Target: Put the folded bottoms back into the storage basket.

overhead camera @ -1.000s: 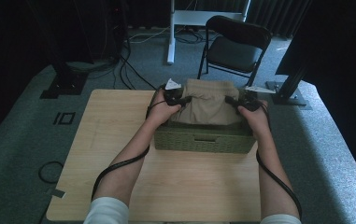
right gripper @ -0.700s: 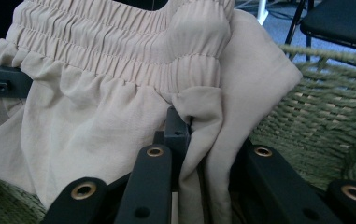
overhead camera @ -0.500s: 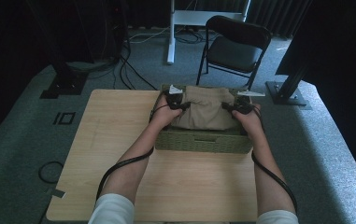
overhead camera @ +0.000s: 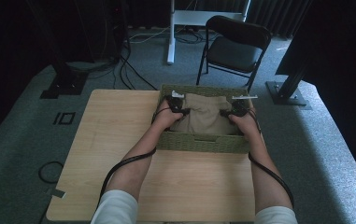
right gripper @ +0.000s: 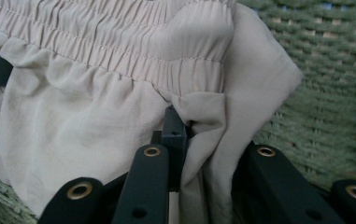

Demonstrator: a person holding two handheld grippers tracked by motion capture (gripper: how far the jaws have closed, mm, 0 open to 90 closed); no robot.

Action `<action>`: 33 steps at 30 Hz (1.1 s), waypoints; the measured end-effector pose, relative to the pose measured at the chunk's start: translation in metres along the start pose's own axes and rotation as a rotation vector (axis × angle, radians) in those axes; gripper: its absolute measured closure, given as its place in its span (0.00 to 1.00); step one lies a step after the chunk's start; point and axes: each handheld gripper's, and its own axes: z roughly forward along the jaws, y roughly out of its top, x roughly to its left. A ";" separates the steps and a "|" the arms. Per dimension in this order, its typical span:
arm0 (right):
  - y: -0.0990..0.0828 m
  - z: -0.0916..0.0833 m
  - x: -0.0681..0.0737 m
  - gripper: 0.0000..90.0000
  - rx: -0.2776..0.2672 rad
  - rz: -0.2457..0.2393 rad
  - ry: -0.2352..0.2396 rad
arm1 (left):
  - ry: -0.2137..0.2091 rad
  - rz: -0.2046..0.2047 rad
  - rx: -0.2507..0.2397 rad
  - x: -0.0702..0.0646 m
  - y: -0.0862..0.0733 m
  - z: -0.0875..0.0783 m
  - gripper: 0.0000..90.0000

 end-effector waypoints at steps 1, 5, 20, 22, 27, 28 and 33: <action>-0.001 0.001 -0.001 0.83 0.017 0.004 -0.009 | -0.002 -0.005 0.002 0.000 -0.001 0.001 0.83; -0.001 0.004 0.000 0.80 0.042 0.009 -0.019 | -0.002 -0.015 0.024 0.002 -0.004 0.004 0.82; -0.001 0.007 0.000 0.44 0.063 0.008 -0.068 | 0.068 0.008 0.007 0.003 -0.004 0.002 0.45; 0.000 0.005 0.000 0.39 0.039 0.010 -0.058 | 0.075 0.023 -0.015 0.004 -0.001 -0.003 0.44; 0.006 -0.003 0.001 0.26 -0.030 0.010 -0.031 | 0.062 0.042 -0.083 0.000 0.010 -0.018 0.31; 0.009 -0.005 0.002 0.24 -0.039 0.001 -0.026 | 0.053 0.053 -0.091 -0.002 0.012 -0.021 0.30; 0.018 -0.018 0.012 0.17 -0.085 -0.017 -0.008 | 0.031 0.058 -0.145 -0.005 0.025 -0.038 0.25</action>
